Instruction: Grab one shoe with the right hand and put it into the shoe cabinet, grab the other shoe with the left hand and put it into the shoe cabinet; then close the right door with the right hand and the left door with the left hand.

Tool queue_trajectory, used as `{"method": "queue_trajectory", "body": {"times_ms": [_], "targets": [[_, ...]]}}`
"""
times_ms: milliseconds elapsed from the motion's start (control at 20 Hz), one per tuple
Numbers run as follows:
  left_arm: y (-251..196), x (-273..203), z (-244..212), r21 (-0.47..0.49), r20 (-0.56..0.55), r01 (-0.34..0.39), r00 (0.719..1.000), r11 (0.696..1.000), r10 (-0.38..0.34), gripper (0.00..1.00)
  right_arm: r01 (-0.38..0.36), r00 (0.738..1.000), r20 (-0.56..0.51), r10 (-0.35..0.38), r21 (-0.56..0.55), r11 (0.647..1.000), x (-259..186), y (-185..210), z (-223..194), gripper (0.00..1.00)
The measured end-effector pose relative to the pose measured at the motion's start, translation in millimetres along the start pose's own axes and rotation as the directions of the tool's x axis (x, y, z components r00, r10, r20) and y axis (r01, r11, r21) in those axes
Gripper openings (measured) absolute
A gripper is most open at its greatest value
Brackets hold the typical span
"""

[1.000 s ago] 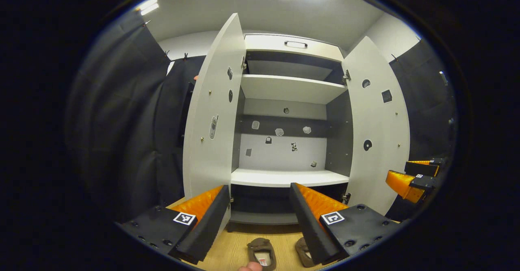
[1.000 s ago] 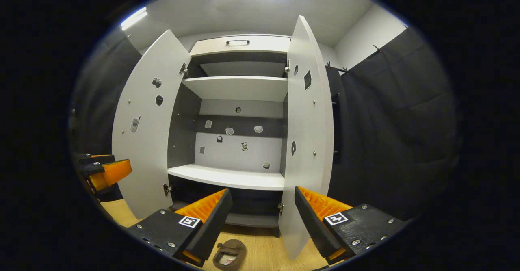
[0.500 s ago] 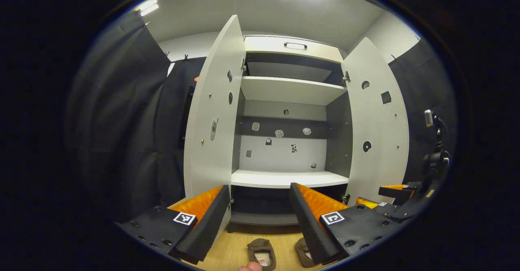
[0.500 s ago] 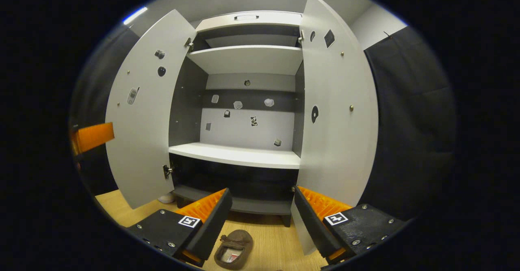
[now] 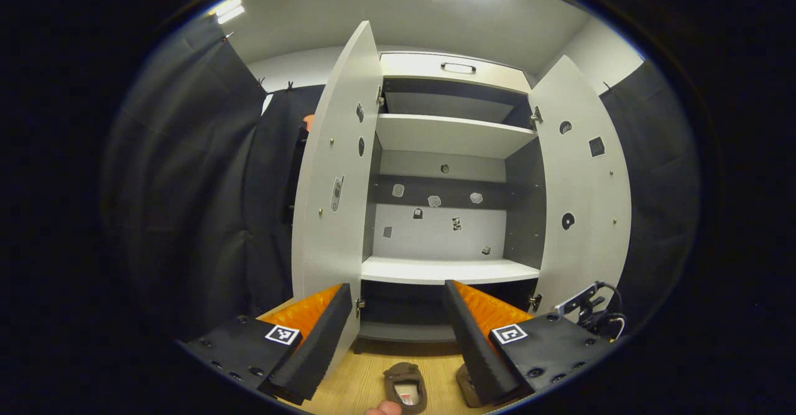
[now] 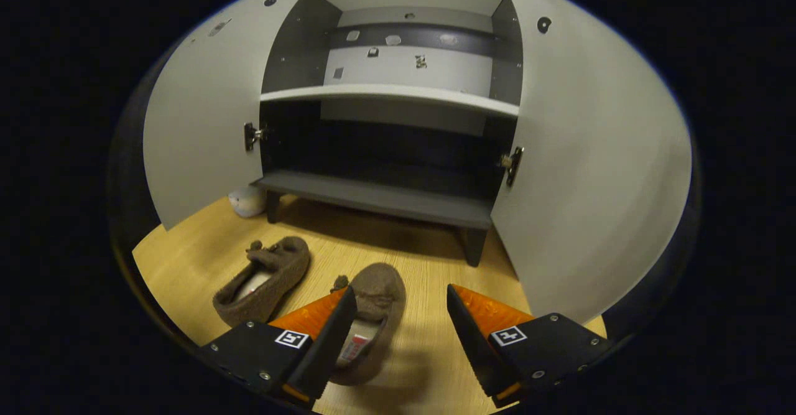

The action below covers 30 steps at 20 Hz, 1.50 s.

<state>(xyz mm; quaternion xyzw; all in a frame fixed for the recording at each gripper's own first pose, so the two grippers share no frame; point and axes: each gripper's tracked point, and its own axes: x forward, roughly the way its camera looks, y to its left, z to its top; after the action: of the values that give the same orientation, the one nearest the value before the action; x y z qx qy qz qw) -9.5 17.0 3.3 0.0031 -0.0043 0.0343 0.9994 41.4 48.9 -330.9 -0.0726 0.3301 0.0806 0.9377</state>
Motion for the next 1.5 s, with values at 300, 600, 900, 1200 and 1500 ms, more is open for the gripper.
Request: {"method": "queue_trajectory", "body": {"times_ms": [300,600,900,1200,1500], "targets": [[9.4,-0.4,-9.0,-0.005,-0.023,-0.021,1.0,1.0,0.021,0.96,0.024,0.992,-0.128,-0.018,0.046,0.999,44.2,-3.7,-44.9,0.9],[16.1,-2.4,-10.1,0.0,-0.029,-0.036,0.999,0.999,0.036,0.99,0.035,0.985,-0.168,-0.031,0.026,0.999,85.8,-8.3,-54.5,0.74],[21.1,-5.3,-9.5,0.005,-0.026,-0.048,0.999,0.999,0.048,0.96,-0.016,0.993,-0.12,0.016,0.003,1.0,85.9,3.2,-51.6,0.22],[19.1,-2.8,-10.8,-0.005,-0.022,-0.038,0.999,0.999,0.037,0.96,-0.013,1.0,0.004,0.013,0.039,0.999,55.0,7.0,-16.1,0.03],[12.3,4.9,-19.2,-0.027,-0.027,-0.016,1.0,1.0,0.015,0.99,-0.009,0.983,0.182,-0.003,0.064,0.998,-24.3,6.9,55.2,0.03]]}}
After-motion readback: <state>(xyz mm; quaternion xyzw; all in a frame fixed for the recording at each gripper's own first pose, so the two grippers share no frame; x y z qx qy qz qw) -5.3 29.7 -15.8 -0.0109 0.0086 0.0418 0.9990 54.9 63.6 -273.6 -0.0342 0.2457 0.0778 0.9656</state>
